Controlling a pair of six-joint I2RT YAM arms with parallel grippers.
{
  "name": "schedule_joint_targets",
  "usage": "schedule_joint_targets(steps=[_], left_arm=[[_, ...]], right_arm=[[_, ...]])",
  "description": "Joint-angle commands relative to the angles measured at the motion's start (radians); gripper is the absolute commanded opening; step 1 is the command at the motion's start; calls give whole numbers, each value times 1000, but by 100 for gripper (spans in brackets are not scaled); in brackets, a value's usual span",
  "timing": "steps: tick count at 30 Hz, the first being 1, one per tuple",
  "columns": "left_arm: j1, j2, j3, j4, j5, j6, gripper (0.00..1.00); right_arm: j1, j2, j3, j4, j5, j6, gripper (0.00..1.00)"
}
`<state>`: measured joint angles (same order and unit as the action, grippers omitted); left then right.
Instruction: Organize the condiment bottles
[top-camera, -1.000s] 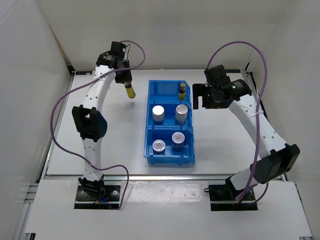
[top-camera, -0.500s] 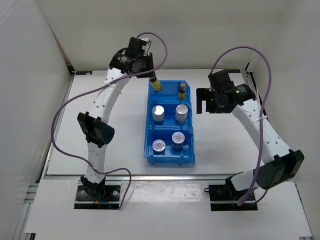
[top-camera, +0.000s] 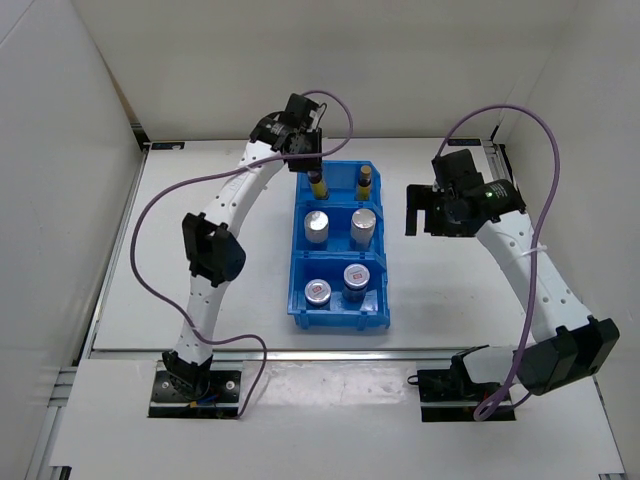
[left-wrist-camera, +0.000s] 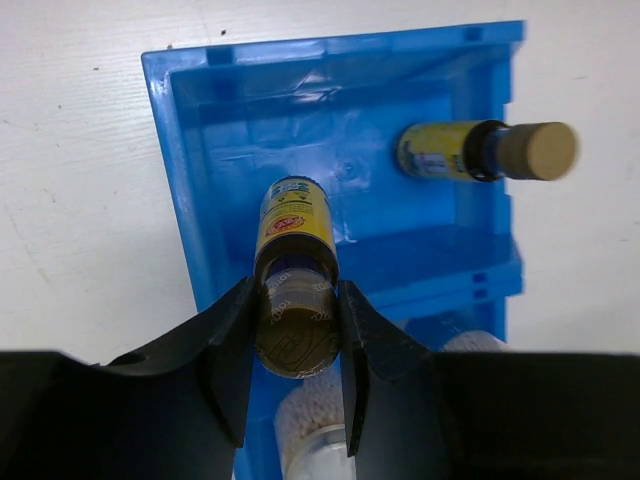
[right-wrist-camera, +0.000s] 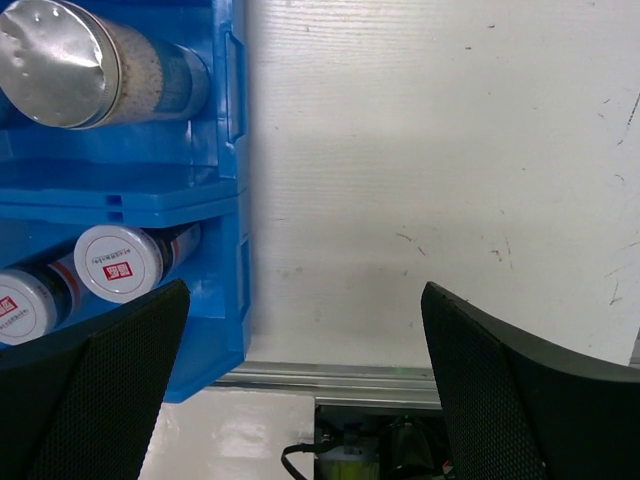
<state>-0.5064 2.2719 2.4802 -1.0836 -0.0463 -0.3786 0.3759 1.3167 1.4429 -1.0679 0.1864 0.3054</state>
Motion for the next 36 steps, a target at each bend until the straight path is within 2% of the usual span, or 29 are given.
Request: schedule_joint_targets(steps=[1, 5, 8, 9, 11, 15, 16, 21, 22, 25, 26, 27, 29, 31, 33, 34, 35, 36], left_arm=[[-3, -3, 20, 42, -26, 14, 14], [-3, 28, 43, 42, -35, 14, 20], [-3, 55, 52, 42, -35, 23, 30], [-3, 66, 52, 42, -35, 23, 37], [-3, 75, 52, 42, -35, 23, 43], [-3, 75, 52, 42, -35, 23, 65], [-3, 75, 52, 42, -35, 23, 74], [-3, 64, 75, 42, -26, 21, 88], [-3, 51, 75, 42, -26, 21, 100], [-3, -29, 85, 42, -47, 9, 100], [6, -58, 56, 42, -47, 0, 100], [20, -90, 34, 42, -47, 0, 100], [46, -205, -25, 42, -58, 0, 100], [66, -320, -134, 42, -58, 0, 99], [84, -392, -250, 42, -58, 32, 100], [85, -431, -292, 42, -58, 44, 100], [85, -506, -338, 42, -58, 55, 100], [85, -546, -436, 42, -82, 64, 100]], right_arm=[[-8, -19, -7, 5, -11, -9, 100], [-8, -19, -16, 5, -11, -19, 100], [-8, -19, -27, 5, -11, -19, 100], [-8, -19, -27, 5, -11, -19, 100], [-8, -19, -36, 14, -21, -19, 100], [-8, -19, -36, 14, -30, -19, 100], [-8, -19, -36, 14, -30, -19, 100], [-8, -19, -55, 23, -39, -19, 100], [-8, -19, -55, 23, -39, -9, 100], [-28, -10, -103, 35, -97, 17, 100], [-41, -10, -122, 57, -123, 26, 97], [-51, -10, -142, 69, -157, 26, 88], [-78, -19, -198, 103, -262, 26, 74], [-91, -19, -231, 126, -310, 50, 67], [-100, -19, -253, 149, -343, 51, 76], [-100, -28, -262, 160, -353, 60, 92], [-100, -28, -262, 160, -354, 60, 100], [-100, -37, -253, 160, -366, 60, 100]])
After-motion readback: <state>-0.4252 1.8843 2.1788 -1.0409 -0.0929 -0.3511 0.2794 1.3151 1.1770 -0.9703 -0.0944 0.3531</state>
